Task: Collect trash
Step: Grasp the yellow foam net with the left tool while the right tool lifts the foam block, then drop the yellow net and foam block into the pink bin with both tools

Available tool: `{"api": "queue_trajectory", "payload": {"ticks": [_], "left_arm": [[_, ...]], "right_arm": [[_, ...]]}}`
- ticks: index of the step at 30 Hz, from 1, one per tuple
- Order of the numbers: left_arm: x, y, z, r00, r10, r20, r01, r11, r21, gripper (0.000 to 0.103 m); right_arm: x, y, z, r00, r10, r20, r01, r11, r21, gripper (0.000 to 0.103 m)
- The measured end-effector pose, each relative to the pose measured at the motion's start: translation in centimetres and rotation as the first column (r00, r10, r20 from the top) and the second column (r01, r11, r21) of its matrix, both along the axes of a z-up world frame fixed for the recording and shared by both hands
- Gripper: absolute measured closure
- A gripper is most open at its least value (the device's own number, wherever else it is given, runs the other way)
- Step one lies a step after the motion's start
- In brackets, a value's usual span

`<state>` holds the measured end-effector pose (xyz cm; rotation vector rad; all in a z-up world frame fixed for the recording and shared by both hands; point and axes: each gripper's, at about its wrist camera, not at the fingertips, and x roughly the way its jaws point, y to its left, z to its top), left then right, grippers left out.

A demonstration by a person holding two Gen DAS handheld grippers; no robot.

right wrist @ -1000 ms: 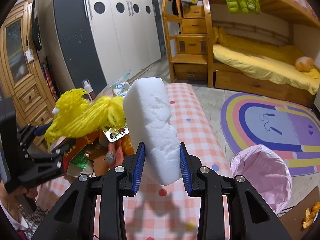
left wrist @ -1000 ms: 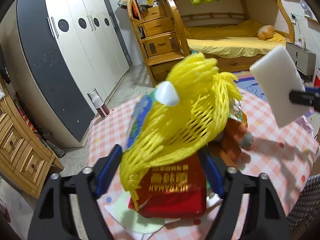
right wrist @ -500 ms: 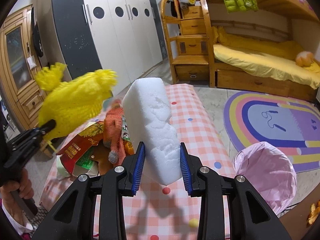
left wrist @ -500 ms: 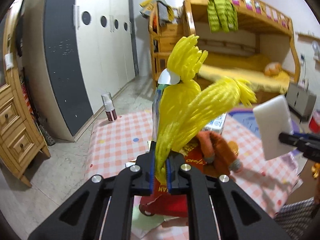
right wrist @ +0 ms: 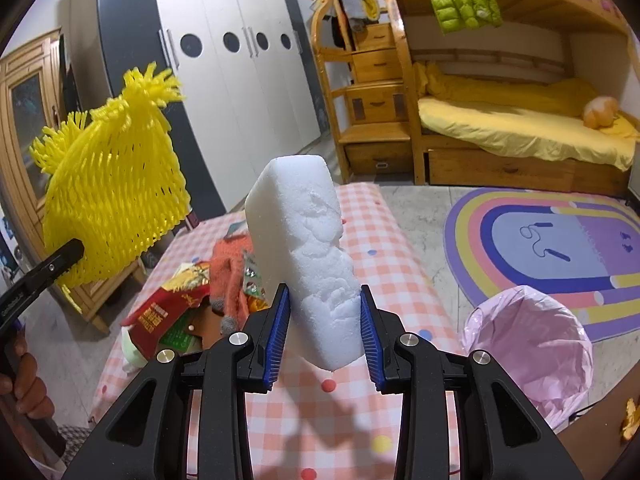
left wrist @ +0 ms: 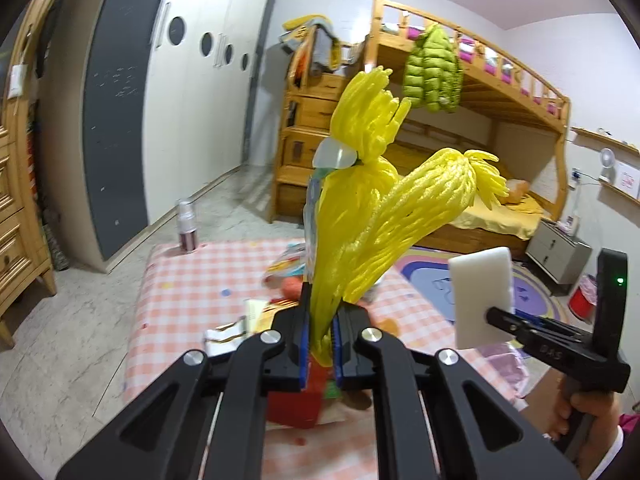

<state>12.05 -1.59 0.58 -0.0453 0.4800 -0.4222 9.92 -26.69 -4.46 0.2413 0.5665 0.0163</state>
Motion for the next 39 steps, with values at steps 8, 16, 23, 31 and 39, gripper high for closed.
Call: {"api": "queue_trajectory", "payload": {"ticks": [8,16,23,31,39], "left_arm": [[-0.4,-9.1,-1.3,0.990,-0.128,-0.053,0.129,0.991,0.020,0.097],[-0.2,-20.1,-4.9,0.949,-0.274,-0.155,0.281,0.959,0.026,0.096],[0.7,-27.6,-8.3,0.899,-0.362,-0.246,0.383,0.923,0.044,0.096],[2.8,-32.0,-10.7,0.857,-0.406,-0.316,0.443,0.895,0.051,0.080],[3.1,-31.1,-10.4,0.865,-0.401,-0.301,0.432,0.901,0.044,0.045]], "right_arm": [[-3.2,-6.4,1.3,0.981,-0.192,0.007,0.192,0.981,-0.013,0.068],[-6.8,-14.1,-3.7,0.919,-0.377,-0.115,0.377,0.926,-0.023,0.068],[-7.3,-19.3,-7.2,0.856,-0.476,-0.203,0.482,0.876,-0.022,0.067],[-6.0,-22.9,-11.1,0.826,-0.494,-0.272,0.513,0.859,-0.001,0.064],[-5.1,-23.4,-12.5,0.826,-0.485,-0.287,0.503,0.864,-0.012,0.040]]}}
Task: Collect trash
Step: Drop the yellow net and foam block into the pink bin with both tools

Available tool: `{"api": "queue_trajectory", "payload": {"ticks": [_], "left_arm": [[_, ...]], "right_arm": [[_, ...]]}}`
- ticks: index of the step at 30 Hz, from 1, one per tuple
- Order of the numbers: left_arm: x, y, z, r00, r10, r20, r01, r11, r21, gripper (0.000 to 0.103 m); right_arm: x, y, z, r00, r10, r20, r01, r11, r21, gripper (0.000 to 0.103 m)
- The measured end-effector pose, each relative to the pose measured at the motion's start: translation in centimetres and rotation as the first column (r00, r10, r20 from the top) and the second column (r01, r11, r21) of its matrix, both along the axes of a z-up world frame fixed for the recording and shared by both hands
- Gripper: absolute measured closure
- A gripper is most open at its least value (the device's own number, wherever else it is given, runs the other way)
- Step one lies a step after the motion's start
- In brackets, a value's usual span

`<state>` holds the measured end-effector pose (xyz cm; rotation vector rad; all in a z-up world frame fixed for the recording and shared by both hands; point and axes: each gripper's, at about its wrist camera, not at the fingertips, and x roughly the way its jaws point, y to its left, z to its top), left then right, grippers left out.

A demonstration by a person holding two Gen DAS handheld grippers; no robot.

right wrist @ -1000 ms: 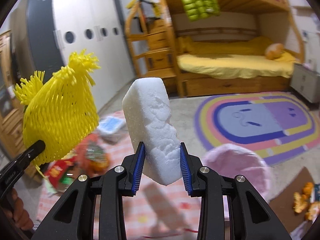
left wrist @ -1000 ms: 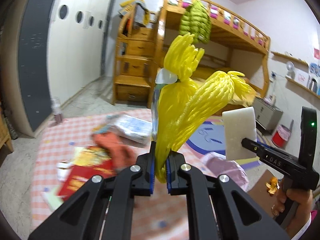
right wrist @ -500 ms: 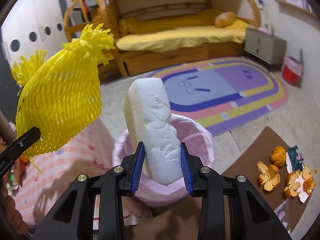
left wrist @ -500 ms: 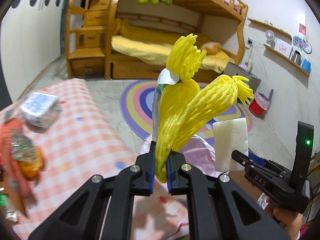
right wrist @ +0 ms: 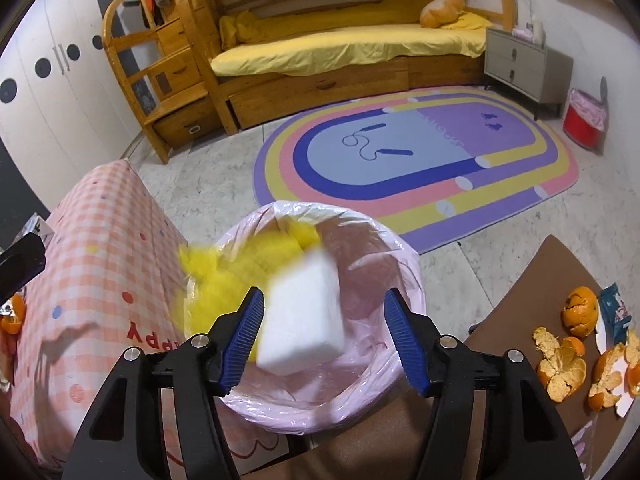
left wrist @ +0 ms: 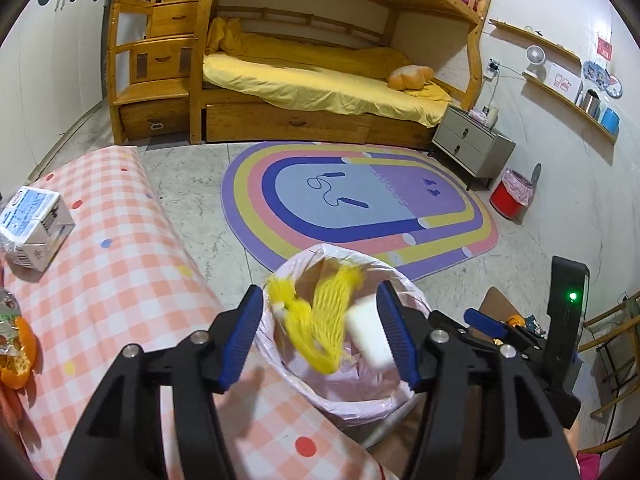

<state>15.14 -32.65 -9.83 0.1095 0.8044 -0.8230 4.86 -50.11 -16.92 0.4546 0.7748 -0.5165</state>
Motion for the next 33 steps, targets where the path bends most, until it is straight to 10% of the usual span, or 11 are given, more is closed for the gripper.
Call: {"api": "queue_trajectory", "payload": {"ticks": [22,33], "left_arm": [[-2.3,15.2,8.2,0.950,0.228,0.216,-0.235,0.972,0.010,0.039],[-0.1,27.3,8.2,0.863,0.445,0.240,-0.464,0.886,0.026,0.034]], "right_arm": [[0.2,13.2,13.3,0.956,0.268,0.122,-0.246,0.955,-0.168,0.040],[5.4,23.4,15.2,0.882,0.459,0.101,-0.430,0.875,-0.225,0.041]]}}
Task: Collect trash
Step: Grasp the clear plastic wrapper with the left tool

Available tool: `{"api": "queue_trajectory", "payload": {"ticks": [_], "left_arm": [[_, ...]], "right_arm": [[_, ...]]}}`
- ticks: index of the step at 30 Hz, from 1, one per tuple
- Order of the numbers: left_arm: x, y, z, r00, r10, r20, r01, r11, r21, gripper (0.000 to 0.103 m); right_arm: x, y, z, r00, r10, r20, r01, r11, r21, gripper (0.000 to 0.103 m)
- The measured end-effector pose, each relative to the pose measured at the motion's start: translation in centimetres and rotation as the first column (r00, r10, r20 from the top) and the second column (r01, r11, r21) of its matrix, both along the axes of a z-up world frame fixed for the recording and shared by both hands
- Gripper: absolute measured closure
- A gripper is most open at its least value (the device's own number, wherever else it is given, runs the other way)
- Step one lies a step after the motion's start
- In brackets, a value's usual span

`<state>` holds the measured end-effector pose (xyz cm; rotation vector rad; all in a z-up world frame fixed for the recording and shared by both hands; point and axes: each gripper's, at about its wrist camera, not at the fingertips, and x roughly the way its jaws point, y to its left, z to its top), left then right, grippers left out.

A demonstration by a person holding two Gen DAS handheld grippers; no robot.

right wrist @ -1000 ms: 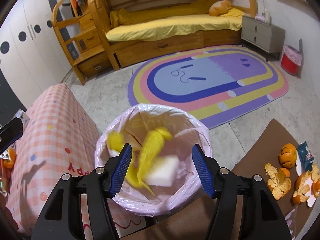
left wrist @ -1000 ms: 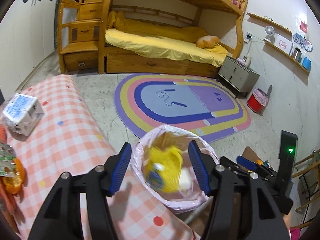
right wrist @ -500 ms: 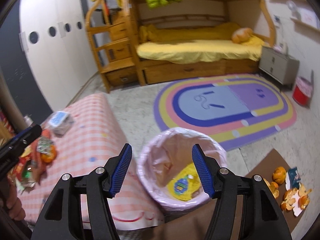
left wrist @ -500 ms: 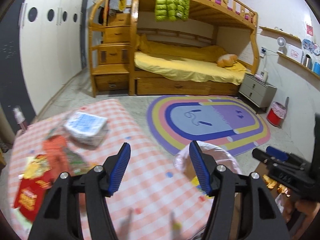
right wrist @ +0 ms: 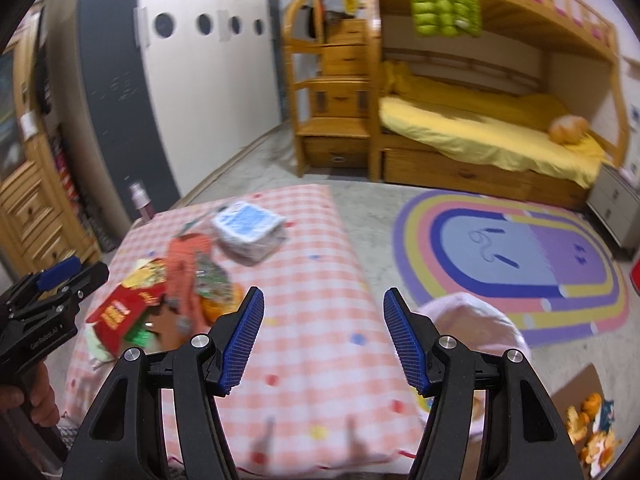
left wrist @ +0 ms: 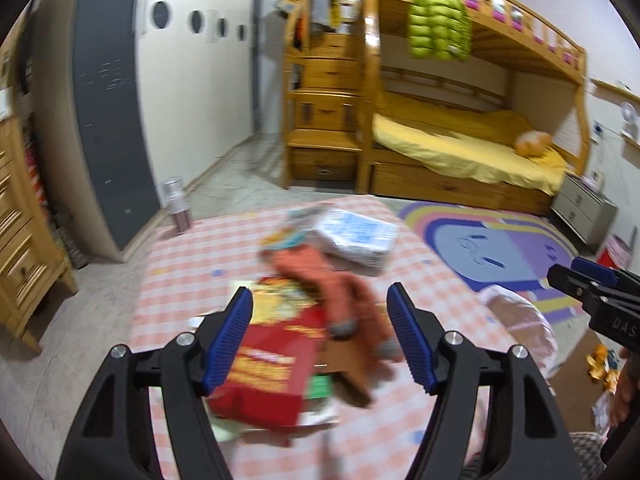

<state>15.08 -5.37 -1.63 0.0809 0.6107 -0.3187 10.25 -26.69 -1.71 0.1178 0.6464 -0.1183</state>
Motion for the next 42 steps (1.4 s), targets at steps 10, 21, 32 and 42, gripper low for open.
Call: {"api": "queue_trajectory", "payload": {"ticks": [10,21,32,42], "left_arm": [[3.4,5.2,-2.0,0.996,0.079,-0.036,-0.078,0.996,0.036,0.032],[8.6,-0.9,-2.2,0.999,-0.019,-0.027,0.022,0.994,0.112,0.030],[16.4,-4.9,-4.9,0.987,-0.031,-0.159,0.060,0.982,0.180,0.041],[20.3,-5.4,-7.8,0.955,-0.029,-0.296,0.092,0.975,0.202,0.058]], "right_arm": [[4.5,2.7,-3.1,0.997,0.074,-0.022,-0.073,0.996,0.053,0.042],[9.7,2.0,-2.8,0.996,0.072,-0.046,-0.070,0.997,0.046,0.042],[15.2,-1.0,-2.1,0.999,0.035,-0.028,-0.032,0.994,0.106,0.042],[17.6,-1.3,-2.7,0.997,0.062,-0.044,-0.056,0.991,0.124,0.042]]}}
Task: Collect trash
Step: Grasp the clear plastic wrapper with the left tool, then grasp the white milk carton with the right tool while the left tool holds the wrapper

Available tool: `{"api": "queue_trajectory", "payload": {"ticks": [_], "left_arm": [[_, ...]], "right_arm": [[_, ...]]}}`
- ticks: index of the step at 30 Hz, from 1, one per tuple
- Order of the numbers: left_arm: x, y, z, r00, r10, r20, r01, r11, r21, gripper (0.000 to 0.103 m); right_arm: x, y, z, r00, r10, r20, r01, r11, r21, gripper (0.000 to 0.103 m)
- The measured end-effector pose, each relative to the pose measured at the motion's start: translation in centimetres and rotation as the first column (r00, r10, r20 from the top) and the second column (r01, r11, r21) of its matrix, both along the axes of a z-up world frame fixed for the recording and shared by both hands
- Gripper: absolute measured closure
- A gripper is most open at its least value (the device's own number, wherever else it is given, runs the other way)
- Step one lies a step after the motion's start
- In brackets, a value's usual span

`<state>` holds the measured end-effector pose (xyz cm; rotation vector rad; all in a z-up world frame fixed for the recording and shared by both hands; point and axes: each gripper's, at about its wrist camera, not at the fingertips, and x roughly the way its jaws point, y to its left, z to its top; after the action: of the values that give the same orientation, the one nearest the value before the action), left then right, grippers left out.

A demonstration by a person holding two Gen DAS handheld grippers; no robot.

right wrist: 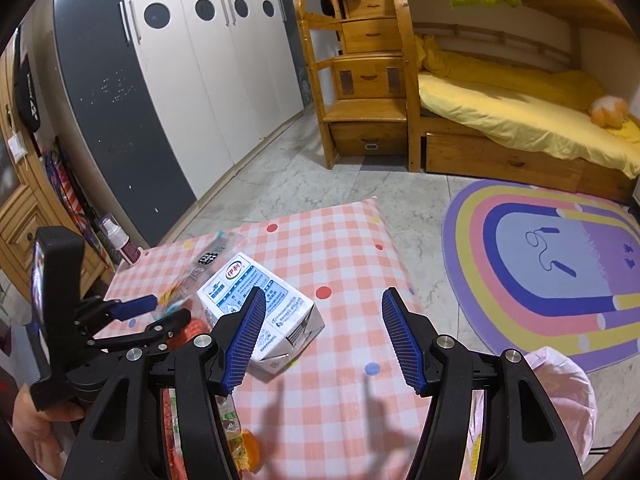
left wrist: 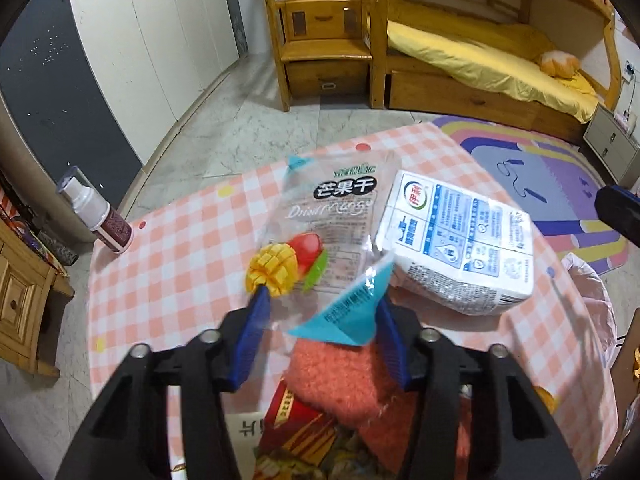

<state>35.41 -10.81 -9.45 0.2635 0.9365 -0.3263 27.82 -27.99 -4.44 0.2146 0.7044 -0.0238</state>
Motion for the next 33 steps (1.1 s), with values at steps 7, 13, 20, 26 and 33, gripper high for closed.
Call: {"api": "queue_trajectory", "payload": {"ticks": [7,13,20,26,33], "left_arm": [[-1.4,1.2,2.1,0.996,-0.003,0.090,0.007,0.999,-0.037,0.099],[-4.2,4.7,5.5,0.984,0.045,0.171,-0.017,0.986,-0.164,0.101],[-6.7,5.8,7.1,0.978,0.072,0.197,-0.032,0.979,-0.202,0.101],[-5.9,5.9,5.8,0.982,0.095,0.163,-0.062,0.978,-0.200,0.101],[-5.3,6.7,5.2,0.982,0.119,0.143,-0.087,0.973,-0.212,0.101]], "right_arm": [[-0.4,0.8,-0.2,0.999,0.046,0.004,-0.046,0.999,-0.030,0.042],[-0.5,2.0,-0.8,0.994,0.112,-0.003,-0.112,0.991,-0.068,0.025],[1.0,4.6,-2.3,0.975,0.221,-0.017,-0.221,0.959,-0.175,0.016],[3.9,4.7,-3.2,0.973,0.231,-0.018,-0.231,0.956,-0.184,0.016],[5.2,3.8,-4.0,0.955,0.293,-0.048,-0.295,0.953,-0.062,0.016]]}}
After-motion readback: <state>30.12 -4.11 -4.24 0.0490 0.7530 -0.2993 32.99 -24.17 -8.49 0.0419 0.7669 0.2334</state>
